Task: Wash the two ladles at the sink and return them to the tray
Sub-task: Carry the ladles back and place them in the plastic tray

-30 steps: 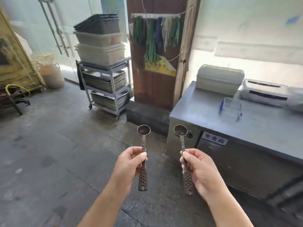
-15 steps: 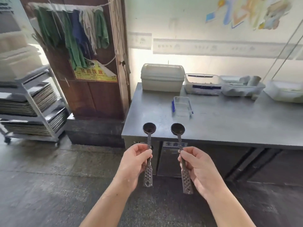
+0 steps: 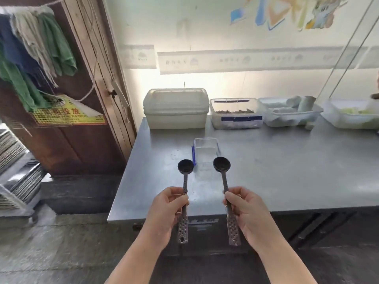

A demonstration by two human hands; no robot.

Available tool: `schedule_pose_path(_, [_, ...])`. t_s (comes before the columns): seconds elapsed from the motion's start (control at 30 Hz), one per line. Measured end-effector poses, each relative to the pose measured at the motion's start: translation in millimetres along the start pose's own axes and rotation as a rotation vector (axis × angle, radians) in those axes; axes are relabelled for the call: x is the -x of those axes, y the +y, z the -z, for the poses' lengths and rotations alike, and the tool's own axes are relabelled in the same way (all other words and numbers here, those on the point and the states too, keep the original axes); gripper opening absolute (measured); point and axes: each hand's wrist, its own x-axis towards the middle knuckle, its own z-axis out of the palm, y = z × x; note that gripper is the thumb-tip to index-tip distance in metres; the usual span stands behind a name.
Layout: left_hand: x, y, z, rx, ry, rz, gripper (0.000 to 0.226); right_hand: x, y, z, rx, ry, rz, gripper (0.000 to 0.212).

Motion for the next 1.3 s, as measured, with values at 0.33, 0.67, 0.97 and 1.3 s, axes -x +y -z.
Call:
schedule_pose_path(0.33, [-120, 24, -72, -0.024, 0.072, 0.030, 0.016, -147, -46, 38, 0.020, -0.085, -0.052, 0.008])
schedule_pose_path(0.67, [-230, 18, -61, -0.112, 0.069, 0.119, 0.016, -249, -24, 43, 0.095, -0.028, -0.151, 0.004])
schedule_pose_path(0.97, [-336, 8, -47, -0.322, -0.009, 0.190, 0.015, -335, -1, 29, 0.288, 0.073, -0.203, 0.007])
schedule_pose_path(1.3, [-389, -6, -59, -0.369, -0.049, 0.271, 0.015, -391, 27, 28, 0.487, 0.090, -0.261, 0.008])
